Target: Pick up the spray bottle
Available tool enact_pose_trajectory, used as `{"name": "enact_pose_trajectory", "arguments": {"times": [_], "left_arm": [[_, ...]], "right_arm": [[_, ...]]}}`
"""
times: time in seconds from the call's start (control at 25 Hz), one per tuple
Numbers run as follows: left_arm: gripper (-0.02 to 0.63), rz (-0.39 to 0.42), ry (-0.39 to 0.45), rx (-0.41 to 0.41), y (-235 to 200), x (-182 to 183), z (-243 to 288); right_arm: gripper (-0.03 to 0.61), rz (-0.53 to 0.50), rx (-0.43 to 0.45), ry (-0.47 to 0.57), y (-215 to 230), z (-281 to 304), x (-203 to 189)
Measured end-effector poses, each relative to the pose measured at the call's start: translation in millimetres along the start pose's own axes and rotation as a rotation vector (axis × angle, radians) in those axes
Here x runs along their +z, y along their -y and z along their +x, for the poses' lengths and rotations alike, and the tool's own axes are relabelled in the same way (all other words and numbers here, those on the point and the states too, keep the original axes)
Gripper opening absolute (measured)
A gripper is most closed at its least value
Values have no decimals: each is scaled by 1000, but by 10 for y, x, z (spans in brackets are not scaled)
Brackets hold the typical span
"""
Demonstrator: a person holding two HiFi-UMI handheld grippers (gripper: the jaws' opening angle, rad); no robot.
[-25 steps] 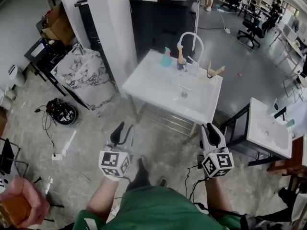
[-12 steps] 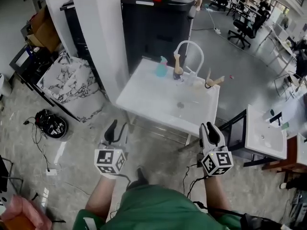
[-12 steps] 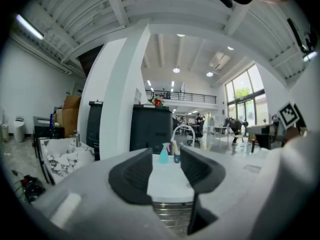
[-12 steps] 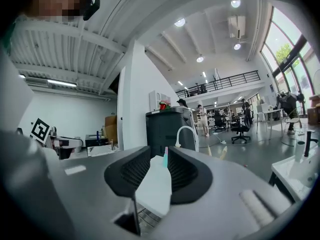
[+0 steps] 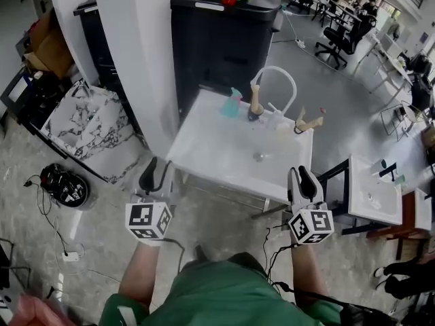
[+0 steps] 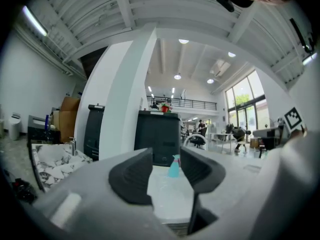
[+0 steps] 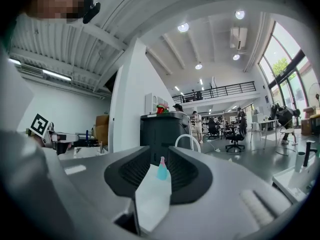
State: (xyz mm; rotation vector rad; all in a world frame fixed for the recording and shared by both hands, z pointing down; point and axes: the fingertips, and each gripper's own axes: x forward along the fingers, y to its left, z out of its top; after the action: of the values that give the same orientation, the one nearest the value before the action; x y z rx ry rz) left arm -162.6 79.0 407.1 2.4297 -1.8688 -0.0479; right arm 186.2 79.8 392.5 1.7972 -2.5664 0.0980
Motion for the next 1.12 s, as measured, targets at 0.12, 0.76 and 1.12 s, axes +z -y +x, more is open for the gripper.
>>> {"name": "enact_pose_trajectory", "arguments": {"times": [0.12, 0.76, 1.12], "left_arm": [[173, -15, -9, 0, -173, -64, 128], [172, -29, -79, 37, -468, -327, 1019], [172, -31, -114, 82, -514, -391, 1937]], "right_arm": [[91, -13, -7, -1, -62, 181, 4], [91, 25, 86, -40, 141, 1579, -272], [91, 69, 205, -109, 391, 2762, -529]]}}
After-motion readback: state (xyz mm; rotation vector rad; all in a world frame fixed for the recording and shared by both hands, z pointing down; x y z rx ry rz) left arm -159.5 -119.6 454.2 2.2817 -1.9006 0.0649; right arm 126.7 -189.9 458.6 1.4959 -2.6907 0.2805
